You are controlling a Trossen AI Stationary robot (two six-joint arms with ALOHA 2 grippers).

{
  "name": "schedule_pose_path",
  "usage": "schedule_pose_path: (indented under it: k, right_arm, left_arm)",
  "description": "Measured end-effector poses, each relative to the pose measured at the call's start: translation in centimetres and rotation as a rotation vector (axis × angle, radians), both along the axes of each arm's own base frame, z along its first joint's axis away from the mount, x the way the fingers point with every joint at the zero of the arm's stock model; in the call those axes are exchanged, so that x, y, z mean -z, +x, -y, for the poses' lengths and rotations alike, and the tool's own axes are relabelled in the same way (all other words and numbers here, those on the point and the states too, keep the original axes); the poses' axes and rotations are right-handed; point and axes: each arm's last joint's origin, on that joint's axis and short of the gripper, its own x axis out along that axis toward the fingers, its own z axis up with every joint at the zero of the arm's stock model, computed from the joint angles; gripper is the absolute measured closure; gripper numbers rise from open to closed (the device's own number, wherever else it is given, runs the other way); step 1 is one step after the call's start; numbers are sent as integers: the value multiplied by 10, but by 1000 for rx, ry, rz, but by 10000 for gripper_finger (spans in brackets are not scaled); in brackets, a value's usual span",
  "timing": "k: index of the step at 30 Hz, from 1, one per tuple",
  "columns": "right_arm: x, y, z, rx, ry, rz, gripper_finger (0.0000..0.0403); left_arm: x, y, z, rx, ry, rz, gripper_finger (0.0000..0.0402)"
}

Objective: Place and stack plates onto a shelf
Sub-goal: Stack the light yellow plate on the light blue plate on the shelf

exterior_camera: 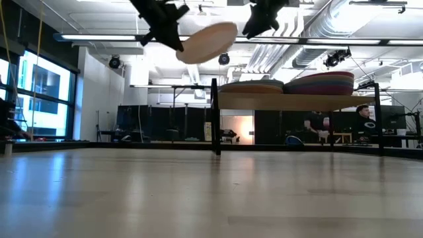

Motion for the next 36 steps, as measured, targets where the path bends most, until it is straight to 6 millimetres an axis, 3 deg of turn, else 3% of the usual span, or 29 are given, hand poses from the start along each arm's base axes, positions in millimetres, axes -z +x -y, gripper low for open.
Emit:
schedule_pose_path:
  k: [9,26,36]
  right_arm:
    - [-4,16,-19,-32,-131,-28,273]
    - [-6,39,-52,-9,-176,-3,274]
    - [16,57,-50,86,-133,-70,274]
  left_arm:
    - [17,17,-3,-60,54,-102,402]
    - [16,22,-4,5,128,-124,401]
    - [15,25,0,56,159,-152,401]
